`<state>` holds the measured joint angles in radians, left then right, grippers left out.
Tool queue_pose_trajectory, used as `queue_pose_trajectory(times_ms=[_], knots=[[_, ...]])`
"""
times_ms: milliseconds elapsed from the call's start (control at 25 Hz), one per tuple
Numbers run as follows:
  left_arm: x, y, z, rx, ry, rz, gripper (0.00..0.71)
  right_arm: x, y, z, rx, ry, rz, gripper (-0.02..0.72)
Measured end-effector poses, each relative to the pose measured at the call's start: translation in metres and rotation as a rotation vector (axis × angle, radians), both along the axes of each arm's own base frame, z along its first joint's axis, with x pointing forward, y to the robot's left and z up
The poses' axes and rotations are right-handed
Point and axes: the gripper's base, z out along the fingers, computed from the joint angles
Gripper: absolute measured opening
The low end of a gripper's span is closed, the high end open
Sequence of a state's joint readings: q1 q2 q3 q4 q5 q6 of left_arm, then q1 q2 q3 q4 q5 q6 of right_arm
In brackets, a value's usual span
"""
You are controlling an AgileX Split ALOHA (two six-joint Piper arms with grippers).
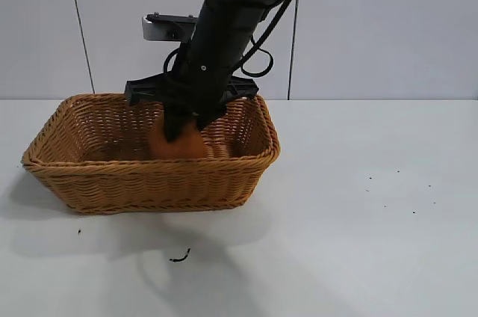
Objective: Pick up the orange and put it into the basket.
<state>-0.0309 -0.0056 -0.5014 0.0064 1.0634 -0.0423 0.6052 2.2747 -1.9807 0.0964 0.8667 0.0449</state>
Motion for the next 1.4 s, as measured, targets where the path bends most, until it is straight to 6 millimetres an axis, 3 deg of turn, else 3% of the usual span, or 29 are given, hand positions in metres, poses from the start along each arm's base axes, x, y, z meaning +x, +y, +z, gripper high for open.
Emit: queue_pose_trajectory(times_ms=[160,280,560,840,1160,1280,1400], knots=[[0.0,0.0,0.0,0.0,0.0,0.0,0.666,0.016,-0.024,0.044,-0.055,-0.036,-0.049,0.65],[0.0,0.0,0.0,0.0,-0.001,0.0,0.666,0.034,-0.066,0.064,-0.1,-0.041,-0.135,0.65],[0.0,0.0,0.0,0.0,0.0,0.0,0.666,0.07,-0.182,0.064,-0.155,0.029,-0.375,0.638],[0.0,0.0,0.0,0.0,0.0,0.0,0.666,0.082,-0.277,0.064,-0.155,0.049,-0.569,0.638],[0.0,0.0,0.0,0.0,0.0,0.0,0.666,0.079,-0.317,0.058,-0.161,0.082,-0.647,0.631],[0.0,0.0,0.0,0.0,0.0,0.0,0.666,0.063,-0.32,0.054,-0.18,0.134,-0.64,0.631],[0.0,0.0,0.0,0.0,0.0,0.0,0.666,0.035,-0.317,0.056,-0.195,0.196,-0.622,0.631]])
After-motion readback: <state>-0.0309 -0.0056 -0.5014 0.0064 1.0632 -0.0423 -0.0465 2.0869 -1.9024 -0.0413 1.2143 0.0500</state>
